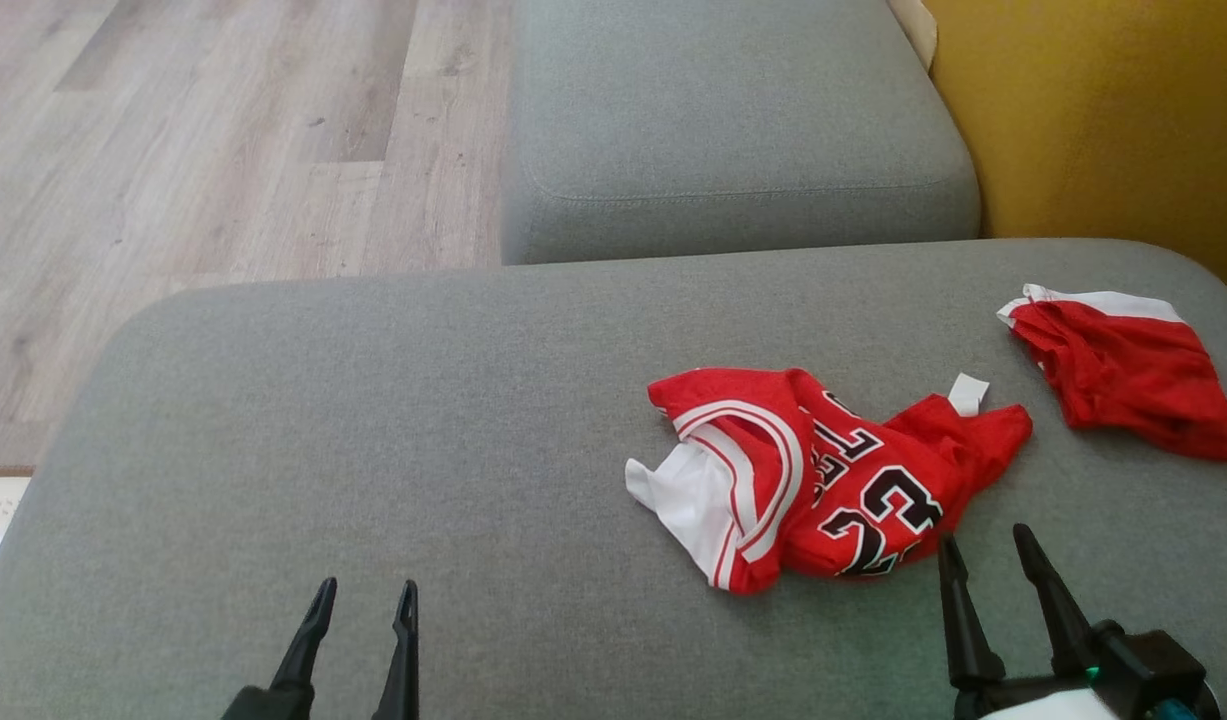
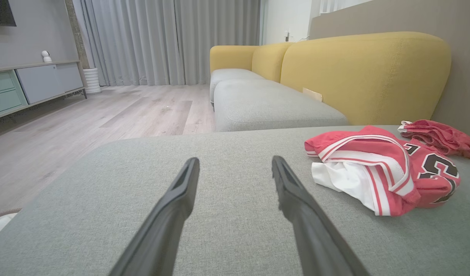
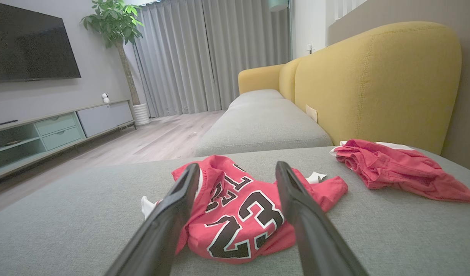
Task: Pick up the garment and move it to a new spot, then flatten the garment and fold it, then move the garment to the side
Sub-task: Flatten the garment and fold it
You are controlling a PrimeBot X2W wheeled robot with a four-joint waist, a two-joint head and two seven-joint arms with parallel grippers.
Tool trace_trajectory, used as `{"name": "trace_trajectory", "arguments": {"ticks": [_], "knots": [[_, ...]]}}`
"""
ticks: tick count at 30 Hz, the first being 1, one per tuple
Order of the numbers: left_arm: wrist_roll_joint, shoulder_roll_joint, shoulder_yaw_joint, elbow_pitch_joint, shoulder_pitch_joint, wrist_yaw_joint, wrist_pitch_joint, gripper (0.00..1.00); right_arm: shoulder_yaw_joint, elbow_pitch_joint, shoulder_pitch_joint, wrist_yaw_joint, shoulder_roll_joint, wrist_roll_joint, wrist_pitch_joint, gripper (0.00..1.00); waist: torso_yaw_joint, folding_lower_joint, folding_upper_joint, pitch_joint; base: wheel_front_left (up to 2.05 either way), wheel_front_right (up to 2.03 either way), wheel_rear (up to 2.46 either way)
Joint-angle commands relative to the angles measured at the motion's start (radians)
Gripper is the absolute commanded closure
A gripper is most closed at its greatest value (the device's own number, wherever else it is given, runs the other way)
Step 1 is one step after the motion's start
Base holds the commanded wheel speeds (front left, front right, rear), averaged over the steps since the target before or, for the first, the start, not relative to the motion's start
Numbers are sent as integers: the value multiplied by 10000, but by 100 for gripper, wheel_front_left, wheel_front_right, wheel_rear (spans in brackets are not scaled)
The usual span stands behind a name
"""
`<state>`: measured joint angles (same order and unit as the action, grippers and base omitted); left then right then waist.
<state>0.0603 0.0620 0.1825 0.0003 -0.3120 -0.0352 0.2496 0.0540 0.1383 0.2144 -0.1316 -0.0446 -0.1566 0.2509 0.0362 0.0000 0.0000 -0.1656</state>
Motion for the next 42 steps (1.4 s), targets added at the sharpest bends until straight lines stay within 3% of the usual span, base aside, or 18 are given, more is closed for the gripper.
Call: {"name": "trace_trajectory", "arguments": {"ticks": [1,30,38,42], "knots": [[-93,-114,-254,-313,656,-45,122,0,227,-273,-452,9,-57,94,109,0,6,0,0,3,0,0,0],[-150,-117,-32,-273,751,-108,122,0,142,-394,-455,9,-57,33,109,0,21,0,0,-27,0,0,0],[-253,-118,433,-8,1057,152,122,0,91,-433,-472,9,-57,8,109,0,50,0,0,-80,0,0,0],[-315,-118,1049,453,1476,483,122,0,168,-488,-544,9,-57,40,109,0,-49,0,0,24,0,0,0]]}}
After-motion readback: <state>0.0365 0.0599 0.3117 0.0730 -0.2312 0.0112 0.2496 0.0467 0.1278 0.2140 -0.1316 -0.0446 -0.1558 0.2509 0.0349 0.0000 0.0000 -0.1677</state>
